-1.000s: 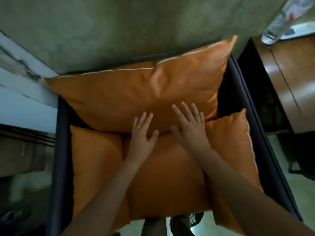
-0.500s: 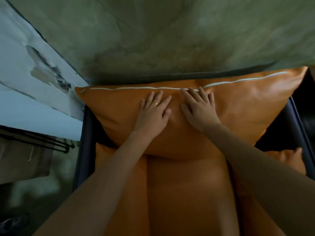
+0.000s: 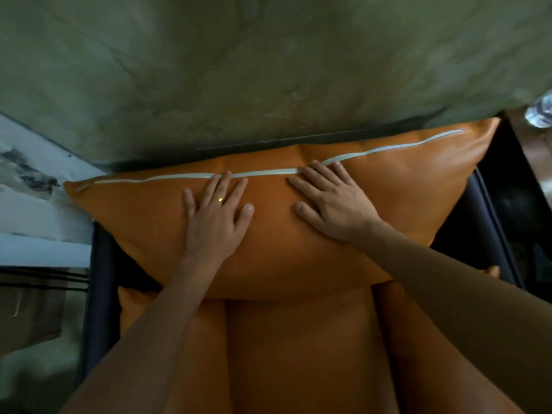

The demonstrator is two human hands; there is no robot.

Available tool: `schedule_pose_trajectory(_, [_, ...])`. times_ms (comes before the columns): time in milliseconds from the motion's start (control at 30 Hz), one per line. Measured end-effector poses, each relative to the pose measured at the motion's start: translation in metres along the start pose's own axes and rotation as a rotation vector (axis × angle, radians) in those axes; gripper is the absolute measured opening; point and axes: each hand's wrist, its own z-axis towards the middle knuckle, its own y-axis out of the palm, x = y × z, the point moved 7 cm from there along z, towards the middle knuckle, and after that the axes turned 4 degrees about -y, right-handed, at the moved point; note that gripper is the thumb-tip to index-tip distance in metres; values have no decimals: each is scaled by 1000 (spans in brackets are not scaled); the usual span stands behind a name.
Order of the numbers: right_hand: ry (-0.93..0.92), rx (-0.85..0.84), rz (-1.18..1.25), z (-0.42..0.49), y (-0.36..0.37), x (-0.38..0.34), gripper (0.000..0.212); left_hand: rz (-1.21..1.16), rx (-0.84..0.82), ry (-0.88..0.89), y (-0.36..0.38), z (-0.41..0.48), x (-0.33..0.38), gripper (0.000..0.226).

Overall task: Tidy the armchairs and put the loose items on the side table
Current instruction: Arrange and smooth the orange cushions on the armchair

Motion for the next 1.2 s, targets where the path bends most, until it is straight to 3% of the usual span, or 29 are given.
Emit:
schedule_pose_trajectory(400, [150,42,-35,-44,-21,83,68,39,-121,-213,-7,-1,-25,61])
schedule_pose_trajectory(700, [323,148,-100,-71,-28,136,65,72,-187,-383,-10,-15,-92,68])
schedule_pose_trajectory(967, [416,191,-76,-87,-34,158,66,-7,-244,-517,-11,-28,-92,75])
schedule_pose_trajectory(1200, [571,240,-9,-129,-40,186,72,-111,-214,-602,-10,-56,-76,67])
